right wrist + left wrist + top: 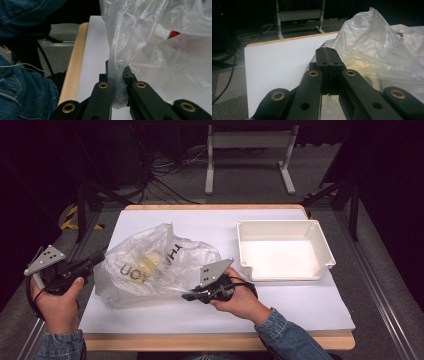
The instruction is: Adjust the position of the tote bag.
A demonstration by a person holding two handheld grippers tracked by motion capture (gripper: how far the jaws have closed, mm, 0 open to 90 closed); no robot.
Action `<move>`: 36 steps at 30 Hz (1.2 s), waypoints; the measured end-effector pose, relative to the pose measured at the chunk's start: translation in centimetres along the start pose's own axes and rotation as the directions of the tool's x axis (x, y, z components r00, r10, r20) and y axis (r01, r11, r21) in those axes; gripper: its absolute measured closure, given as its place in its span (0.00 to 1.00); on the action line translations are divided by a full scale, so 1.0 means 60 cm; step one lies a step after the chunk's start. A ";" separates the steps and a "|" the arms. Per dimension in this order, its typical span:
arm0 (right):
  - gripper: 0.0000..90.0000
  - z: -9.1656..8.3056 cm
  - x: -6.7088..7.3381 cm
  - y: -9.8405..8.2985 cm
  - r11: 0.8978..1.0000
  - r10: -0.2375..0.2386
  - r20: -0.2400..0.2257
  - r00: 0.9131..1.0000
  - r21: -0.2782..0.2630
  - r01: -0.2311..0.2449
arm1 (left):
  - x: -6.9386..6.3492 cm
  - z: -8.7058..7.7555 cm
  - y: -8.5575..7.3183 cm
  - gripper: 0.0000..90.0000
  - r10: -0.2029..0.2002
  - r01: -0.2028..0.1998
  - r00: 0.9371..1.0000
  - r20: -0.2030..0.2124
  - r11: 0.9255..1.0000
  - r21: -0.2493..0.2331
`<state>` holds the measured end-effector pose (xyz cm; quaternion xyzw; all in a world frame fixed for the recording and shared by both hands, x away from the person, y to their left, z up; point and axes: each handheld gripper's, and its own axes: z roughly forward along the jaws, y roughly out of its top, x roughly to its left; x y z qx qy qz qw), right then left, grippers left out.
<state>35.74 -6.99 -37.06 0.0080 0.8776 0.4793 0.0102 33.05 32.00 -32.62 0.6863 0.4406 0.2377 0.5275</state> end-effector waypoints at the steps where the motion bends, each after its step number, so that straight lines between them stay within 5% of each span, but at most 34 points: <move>1: 0.99 0.002 0.007 0.004 1.000 -0.005 -0.018 1.000 -0.002 0.005 | 0.000 0.000 0.000 1.00 0.000 0.000 1.000 -0.001 1.000 0.000; 7: 0.99 0.011 0.033 0.021 1.000 -0.030 -0.086 0.996 -0.006 0.030 | -0.001 -0.001 0.000 1.00 -0.008 0.008 1.000 -0.004 1.000 -0.007; 8: 0.92 0.013 0.039 0.025 1.000 -0.025 -0.107 0.994 -0.012 0.024 | 0.000 0.000 -0.001 1.00 -0.009 0.009 1.000 -0.005 1.000 -0.007; 10: 0.79 0.012 0.038 0.027 0.999 -0.004 -0.092 0.996 -0.033 0.001 | 0.001 0.000 -0.001 1.00 -0.009 0.009 1.000 -0.008 1.000 -0.010; 12: 0.77 0.010 0.036 0.027 0.999 0.005 -0.082 0.997 -0.042 -0.008 | 0.001 0.000 -0.001 1.00 -0.010 0.010 1.000 -0.009 1.000 -0.011; 13: 0.65 0.004 0.031 0.027 0.998 0.025 -0.060 0.998 -0.058 -0.029 | 0.002 0.000 -0.001 1.00 -0.010 0.010 1.000 -0.011 1.000 -0.014; 19: 0.58 -0.019 0.019 0.033 0.991 0.060 -0.034 0.998 -0.118 -0.064 | 0.004 -0.005 -0.004 1.00 -0.005 0.004 0.999 -0.032 0.999 -0.036; 22: 0.47 -0.037 0.010 0.039 0.979 0.096 0.006 0.995 -0.183 -0.093 | 0.006 -0.010 -0.006 1.00 -0.009 0.006 0.998 -0.056 0.998 -0.063; 29: 0.55 -0.059 -0.032 0.046 0.949 0.180 0.127 0.975 -0.283 -0.138 | 0.012 -0.022 -0.012 1.00 -0.010 -0.006 0.992 -0.123 0.992 -0.126; 33: 0.53 -0.059 -0.064 0.051 0.941 0.225 0.222 0.949 -0.303 -0.153 | 0.022 -0.013 -0.020 1.00 0.000 -0.019 0.982 -0.190 0.995 -0.099; 36: 0.49 -0.053 -0.088 0.054 0.942 0.244 0.264 0.933 -0.292 -0.164 | 0.031 -0.006 -0.026 1.00 -0.012 -0.005 0.980 -0.199 0.996 -0.088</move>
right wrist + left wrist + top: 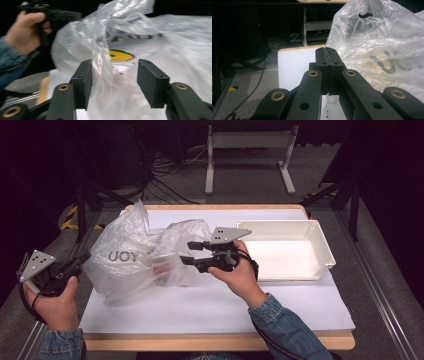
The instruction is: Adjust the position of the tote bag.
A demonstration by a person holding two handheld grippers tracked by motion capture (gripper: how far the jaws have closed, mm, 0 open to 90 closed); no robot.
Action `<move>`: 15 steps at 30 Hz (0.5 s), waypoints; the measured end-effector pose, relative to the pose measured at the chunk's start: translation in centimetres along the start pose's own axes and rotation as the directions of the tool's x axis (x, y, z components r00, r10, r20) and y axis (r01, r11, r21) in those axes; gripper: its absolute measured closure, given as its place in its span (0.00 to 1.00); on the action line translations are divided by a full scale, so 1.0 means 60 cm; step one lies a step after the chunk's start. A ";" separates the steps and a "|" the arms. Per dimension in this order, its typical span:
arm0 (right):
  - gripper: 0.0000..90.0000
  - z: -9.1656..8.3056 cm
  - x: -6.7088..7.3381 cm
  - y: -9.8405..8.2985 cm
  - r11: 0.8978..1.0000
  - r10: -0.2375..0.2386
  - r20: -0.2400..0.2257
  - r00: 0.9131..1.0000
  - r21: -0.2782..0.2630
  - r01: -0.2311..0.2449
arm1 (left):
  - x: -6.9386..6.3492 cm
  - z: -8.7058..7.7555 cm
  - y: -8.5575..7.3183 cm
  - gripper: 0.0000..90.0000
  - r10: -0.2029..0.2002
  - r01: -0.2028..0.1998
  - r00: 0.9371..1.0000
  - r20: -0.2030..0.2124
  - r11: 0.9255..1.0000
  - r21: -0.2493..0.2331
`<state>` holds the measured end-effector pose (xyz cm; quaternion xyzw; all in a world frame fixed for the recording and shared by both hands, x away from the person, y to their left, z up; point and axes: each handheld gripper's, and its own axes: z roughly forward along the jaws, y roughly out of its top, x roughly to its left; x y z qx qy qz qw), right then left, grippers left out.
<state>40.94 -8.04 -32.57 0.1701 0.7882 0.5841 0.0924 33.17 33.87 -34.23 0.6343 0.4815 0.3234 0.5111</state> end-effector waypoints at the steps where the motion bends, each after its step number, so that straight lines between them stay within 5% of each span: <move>1: 0.48 0.005 -0.006 0.001 1.000 0.001 0.010 1.000 0.006 -0.001 | 0.007 0.010 -0.007 0.99 -0.017 0.017 1.000 -0.009 1.000 0.014; 7: 0.36 0.029 -0.028 -0.006 0.999 0.034 0.048 0.998 0.016 -0.035 | 0.026 0.029 -0.024 0.98 -0.058 0.060 0.998 -0.031 0.997 0.049; 15: 0.35 0.025 -0.009 0.005 1.000 -0.004 -0.006 1.000 0.011 0.004 | 0.027 0.029 -0.024 0.98 -0.072 0.074 0.997 -0.035 0.996 0.042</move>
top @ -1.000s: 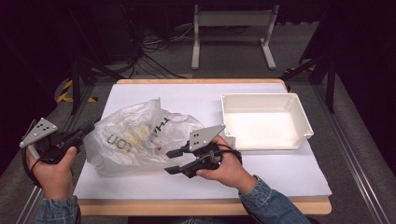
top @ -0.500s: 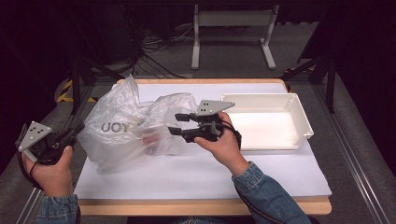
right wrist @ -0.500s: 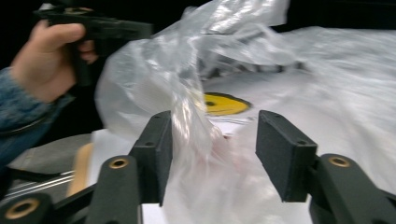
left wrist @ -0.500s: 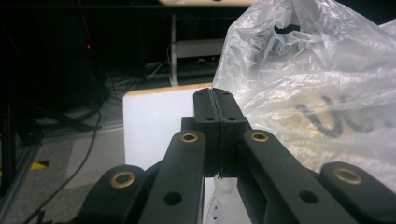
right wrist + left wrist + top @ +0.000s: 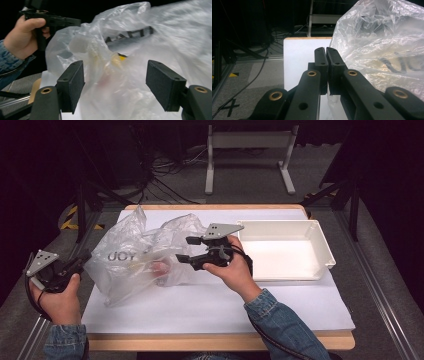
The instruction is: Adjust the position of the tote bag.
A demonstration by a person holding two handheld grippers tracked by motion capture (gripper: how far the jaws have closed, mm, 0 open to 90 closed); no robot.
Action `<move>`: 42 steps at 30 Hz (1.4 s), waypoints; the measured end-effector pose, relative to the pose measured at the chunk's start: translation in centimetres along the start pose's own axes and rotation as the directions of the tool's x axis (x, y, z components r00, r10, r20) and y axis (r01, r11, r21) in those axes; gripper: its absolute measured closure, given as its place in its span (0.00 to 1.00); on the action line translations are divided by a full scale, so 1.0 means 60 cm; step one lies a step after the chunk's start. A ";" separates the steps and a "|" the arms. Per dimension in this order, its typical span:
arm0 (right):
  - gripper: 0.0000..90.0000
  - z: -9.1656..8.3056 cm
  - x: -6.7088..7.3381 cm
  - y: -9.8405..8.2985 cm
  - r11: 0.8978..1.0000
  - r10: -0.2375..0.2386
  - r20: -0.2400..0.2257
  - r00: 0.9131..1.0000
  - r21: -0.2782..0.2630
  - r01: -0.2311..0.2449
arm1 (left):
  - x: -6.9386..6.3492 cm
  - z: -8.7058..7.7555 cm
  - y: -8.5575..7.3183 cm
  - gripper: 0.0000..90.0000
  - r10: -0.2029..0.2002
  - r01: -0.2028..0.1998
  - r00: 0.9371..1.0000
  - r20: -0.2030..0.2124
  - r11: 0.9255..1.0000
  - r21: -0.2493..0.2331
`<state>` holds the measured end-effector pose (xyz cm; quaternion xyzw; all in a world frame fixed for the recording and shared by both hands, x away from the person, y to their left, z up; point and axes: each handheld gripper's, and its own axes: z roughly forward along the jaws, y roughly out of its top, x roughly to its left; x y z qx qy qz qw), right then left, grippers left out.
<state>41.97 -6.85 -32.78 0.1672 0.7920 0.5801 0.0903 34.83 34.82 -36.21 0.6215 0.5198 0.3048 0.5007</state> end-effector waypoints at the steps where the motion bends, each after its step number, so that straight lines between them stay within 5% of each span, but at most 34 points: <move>1: 0.35 -0.001 0.005 0.005 1.000 -0.008 -0.001 1.000 0.003 0.008 | -0.001 0.000 0.000 0.98 0.000 0.000 1.000 0.000 1.000 0.002; 8: 0.44 -0.009 0.018 0.030 0.999 -0.025 -0.038 0.999 -0.021 0.024 | -0.001 0.004 -0.004 0.98 0.000 0.000 1.000 0.005 1.000 0.025; 9: 0.54 -0.011 0.017 0.035 0.999 -0.032 -0.025 0.999 -0.025 0.032 | -0.002 0.006 -0.005 0.97 0.001 -0.001 1.000 0.011 0.999 0.034; 14: 0.77 -0.019 0.009 0.044 0.997 0.014 0.007 1.000 -0.075 -0.014 | -0.005 0.009 -0.007 0.97 0.008 -0.009 1.000 0.017 0.998 0.056; 17: 0.86 -0.011 0.005 0.047 0.999 0.013 0.051 0.999 -0.034 -0.011 | -0.005 0.011 -0.008 0.96 0.009 -0.010 1.000 0.021 0.998 0.064; 23: 0.85 0.023 0.007 0.039 0.999 -0.027 0.063 0.998 0.042 0.024 | -0.012 0.003 0.003 0.83 0.020 -0.023 0.999 0.043 0.998 0.052; 31: 0.77 0.052 0.020 0.035 0.995 -0.055 0.051 0.997 0.084 0.051 | -0.056 -0.019 0.038 0.73 0.090 -0.092 0.992 0.088 0.996 0.012; 34: 0.74 0.062 0.030 0.033 0.992 -0.074 0.040 0.996 0.105 0.070 | -0.078 -0.022 0.050 0.64 0.125 -0.126 0.983 0.137 0.992 0.004; 36: 0.71 0.070 0.041 0.028 0.989 -0.096 0.025 0.995 0.118 0.092 | -0.111 -0.017 0.059 0.62 0.159 -0.164 0.966 0.204 0.986 0.010; 37: 0.71 0.070 0.041 0.028 0.989 -0.096 0.025 0.995 0.118 0.092 | -0.111 -0.017 0.059 0.60 0.159 -0.164 0.966 0.204 0.986 0.010; 40: 0.67 0.078 0.048 0.023 0.987 -0.102 0.017 0.995 0.128 0.099 | -0.144 -0.007 0.062 0.57 0.191 -0.206 0.945 0.264 0.978 0.028; 42: 0.67 0.079 0.049 0.022 0.986 -0.104 0.017 0.994 0.131 0.101 | -0.168 0.000 0.064 0.57 0.229 -0.250 0.925 0.303 0.968 0.033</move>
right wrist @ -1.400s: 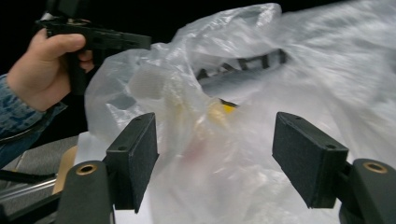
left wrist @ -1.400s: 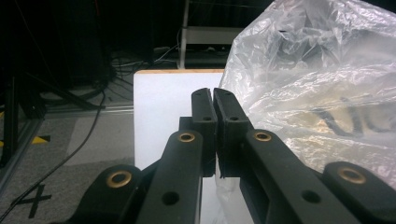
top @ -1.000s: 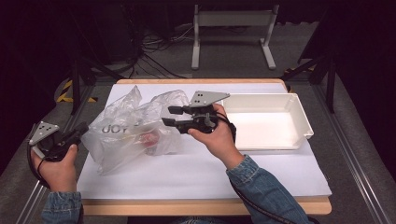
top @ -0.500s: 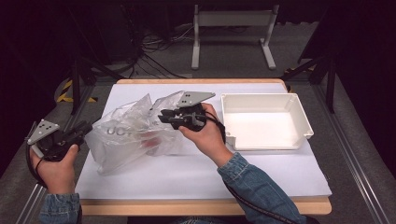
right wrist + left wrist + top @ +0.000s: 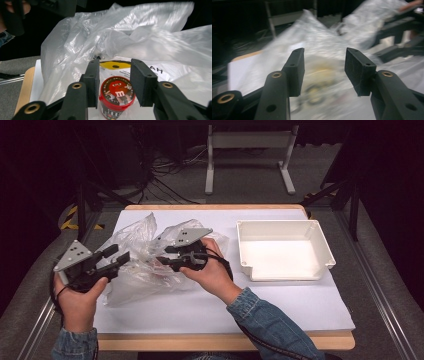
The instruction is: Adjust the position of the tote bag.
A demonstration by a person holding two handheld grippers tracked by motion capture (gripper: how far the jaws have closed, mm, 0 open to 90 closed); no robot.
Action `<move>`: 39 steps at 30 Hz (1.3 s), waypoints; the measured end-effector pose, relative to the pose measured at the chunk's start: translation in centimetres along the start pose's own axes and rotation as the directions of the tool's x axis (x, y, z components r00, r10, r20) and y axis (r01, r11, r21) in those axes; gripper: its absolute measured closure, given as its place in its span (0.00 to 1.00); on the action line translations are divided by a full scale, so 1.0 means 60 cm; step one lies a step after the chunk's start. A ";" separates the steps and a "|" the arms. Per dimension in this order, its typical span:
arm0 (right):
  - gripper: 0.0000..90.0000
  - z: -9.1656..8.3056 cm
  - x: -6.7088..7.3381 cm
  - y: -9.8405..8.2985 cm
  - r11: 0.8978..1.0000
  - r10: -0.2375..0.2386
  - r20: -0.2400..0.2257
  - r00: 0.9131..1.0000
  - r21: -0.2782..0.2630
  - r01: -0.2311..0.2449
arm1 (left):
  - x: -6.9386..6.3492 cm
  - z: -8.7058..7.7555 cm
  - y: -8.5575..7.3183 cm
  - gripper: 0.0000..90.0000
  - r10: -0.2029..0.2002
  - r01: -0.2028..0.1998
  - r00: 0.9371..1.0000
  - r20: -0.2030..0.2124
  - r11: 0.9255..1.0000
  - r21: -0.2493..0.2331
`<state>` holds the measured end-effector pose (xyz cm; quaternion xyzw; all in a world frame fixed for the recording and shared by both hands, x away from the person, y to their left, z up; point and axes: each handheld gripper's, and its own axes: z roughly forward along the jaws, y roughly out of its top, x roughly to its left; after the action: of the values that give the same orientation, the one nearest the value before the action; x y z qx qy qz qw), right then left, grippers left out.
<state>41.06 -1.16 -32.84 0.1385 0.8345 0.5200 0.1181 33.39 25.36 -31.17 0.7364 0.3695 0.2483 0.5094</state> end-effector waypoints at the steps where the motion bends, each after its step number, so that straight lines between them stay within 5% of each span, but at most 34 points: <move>1: 0.67 0.001 0.001 -0.001 1.000 -0.002 -0.002 1.000 0.002 0.002 | -0.008 0.006 0.003 0.56 0.012 -0.013 1.000 0.014 1.000 0.006; 4: 0.67 0.004 0.004 -0.002 1.000 -0.009 -0.013 1.000 0.003 0.009 | -0.020 0.027 0.007 0.48 0.015 -0.017 0.999 0.046 0.999 0.037; 10: 0.65 0.011 0.012 -0.006 1.000 -0.019 -0.037 0.999 0.009 0.019 | -0.019 0.060 -0.001 0.39 -0.044 0.033 0.995 0.086 0.991 0.126; 16: 0.63 0.013 0.007 -0.013 1.000 -0.011 -0.029 1.000 0.011 0.012 | -0.016 0.060 -0.009 0.78 -0.050 0.030 0.990 0.134 0.989 0.147; 20: 0.63 0.009 0.005 -0.012 1.000 -0.015 -0.020 1.000 0.004 0.015 | -0.014 0.054 -0.012 1.00 -0.024 0.006 0.993 0.114 0.987 0.160; 27: 0.63 -0.003 -0.004 -0.008 1.000 -0.008 0.005 1.000 -0.015 0.008 | -0.006 0.038 -0.020 1.00 -0.020 0.010 0.999 0.050 0.982 0.189; 33: 0.61 -0.004 -0.020 -0.008 1.000 -0.021 0.066 0.998 -0.008 0.022 | 0.019 0.009 -0.034 1.00 -0.054 0.057 0.998 -0.019 0.971 0.230; 36: 0.59 0.002 -0.033 -0.013 1.000 -0.023 0.088 0.996 0.006 0.022 | 0.032 -0.002 -0.042 1.00 -0.071 0.080 0.997 -0.044 0.961 0.266; 39: 0.56 0.013 -0.047 -0.022 0.999 -0.017 0.113 0.993 0.031 0.013 | 0.047 -0.007 -0.052 1.00 -0.098 0.111 0.994 -0.058 0.939 0.324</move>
<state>43.82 -2.04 -34.22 0.1632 0.8353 0.4977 0.1671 33.85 28.51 -33.98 0.7847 0.4545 0.1714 0.3850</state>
